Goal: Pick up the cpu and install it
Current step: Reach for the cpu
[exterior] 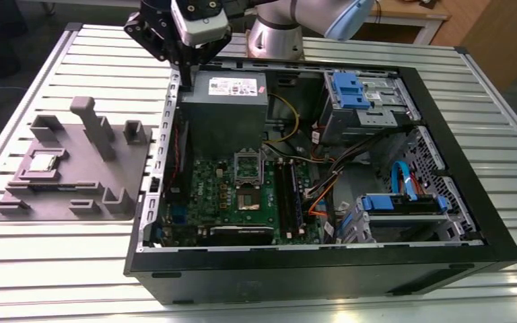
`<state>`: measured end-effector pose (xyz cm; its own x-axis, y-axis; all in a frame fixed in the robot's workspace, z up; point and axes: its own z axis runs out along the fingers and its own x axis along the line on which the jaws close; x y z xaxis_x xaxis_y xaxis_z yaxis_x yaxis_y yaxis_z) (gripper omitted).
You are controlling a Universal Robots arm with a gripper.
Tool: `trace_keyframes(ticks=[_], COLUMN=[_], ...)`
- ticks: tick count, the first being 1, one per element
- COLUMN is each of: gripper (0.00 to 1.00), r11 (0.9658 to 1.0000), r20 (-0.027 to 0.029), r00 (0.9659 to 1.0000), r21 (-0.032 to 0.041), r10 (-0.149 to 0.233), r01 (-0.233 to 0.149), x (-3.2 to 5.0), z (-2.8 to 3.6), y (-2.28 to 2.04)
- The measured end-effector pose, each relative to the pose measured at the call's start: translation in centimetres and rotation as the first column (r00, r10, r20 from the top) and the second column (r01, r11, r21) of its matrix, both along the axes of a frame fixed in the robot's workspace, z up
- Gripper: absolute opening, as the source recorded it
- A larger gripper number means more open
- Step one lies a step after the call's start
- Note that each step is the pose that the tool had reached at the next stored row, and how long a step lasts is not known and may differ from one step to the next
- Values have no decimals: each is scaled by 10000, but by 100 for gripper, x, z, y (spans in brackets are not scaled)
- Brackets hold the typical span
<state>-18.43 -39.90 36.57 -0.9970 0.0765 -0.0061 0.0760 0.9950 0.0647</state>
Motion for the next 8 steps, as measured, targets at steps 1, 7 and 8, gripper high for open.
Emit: trace_keyframes(ticks=[1, 7, 8], gripper=[10, 10, 10], r11=[10000, 10000, 10000], r20=[0, 0, 0], r00=[10000, 10000, 10000], r21=[1, 4, 4], r10=[0, 0, 0], r01=[0, 0, 0], x=[-2, -14, -16], z=[-1, -8, -9], y=[0, 0, 0])
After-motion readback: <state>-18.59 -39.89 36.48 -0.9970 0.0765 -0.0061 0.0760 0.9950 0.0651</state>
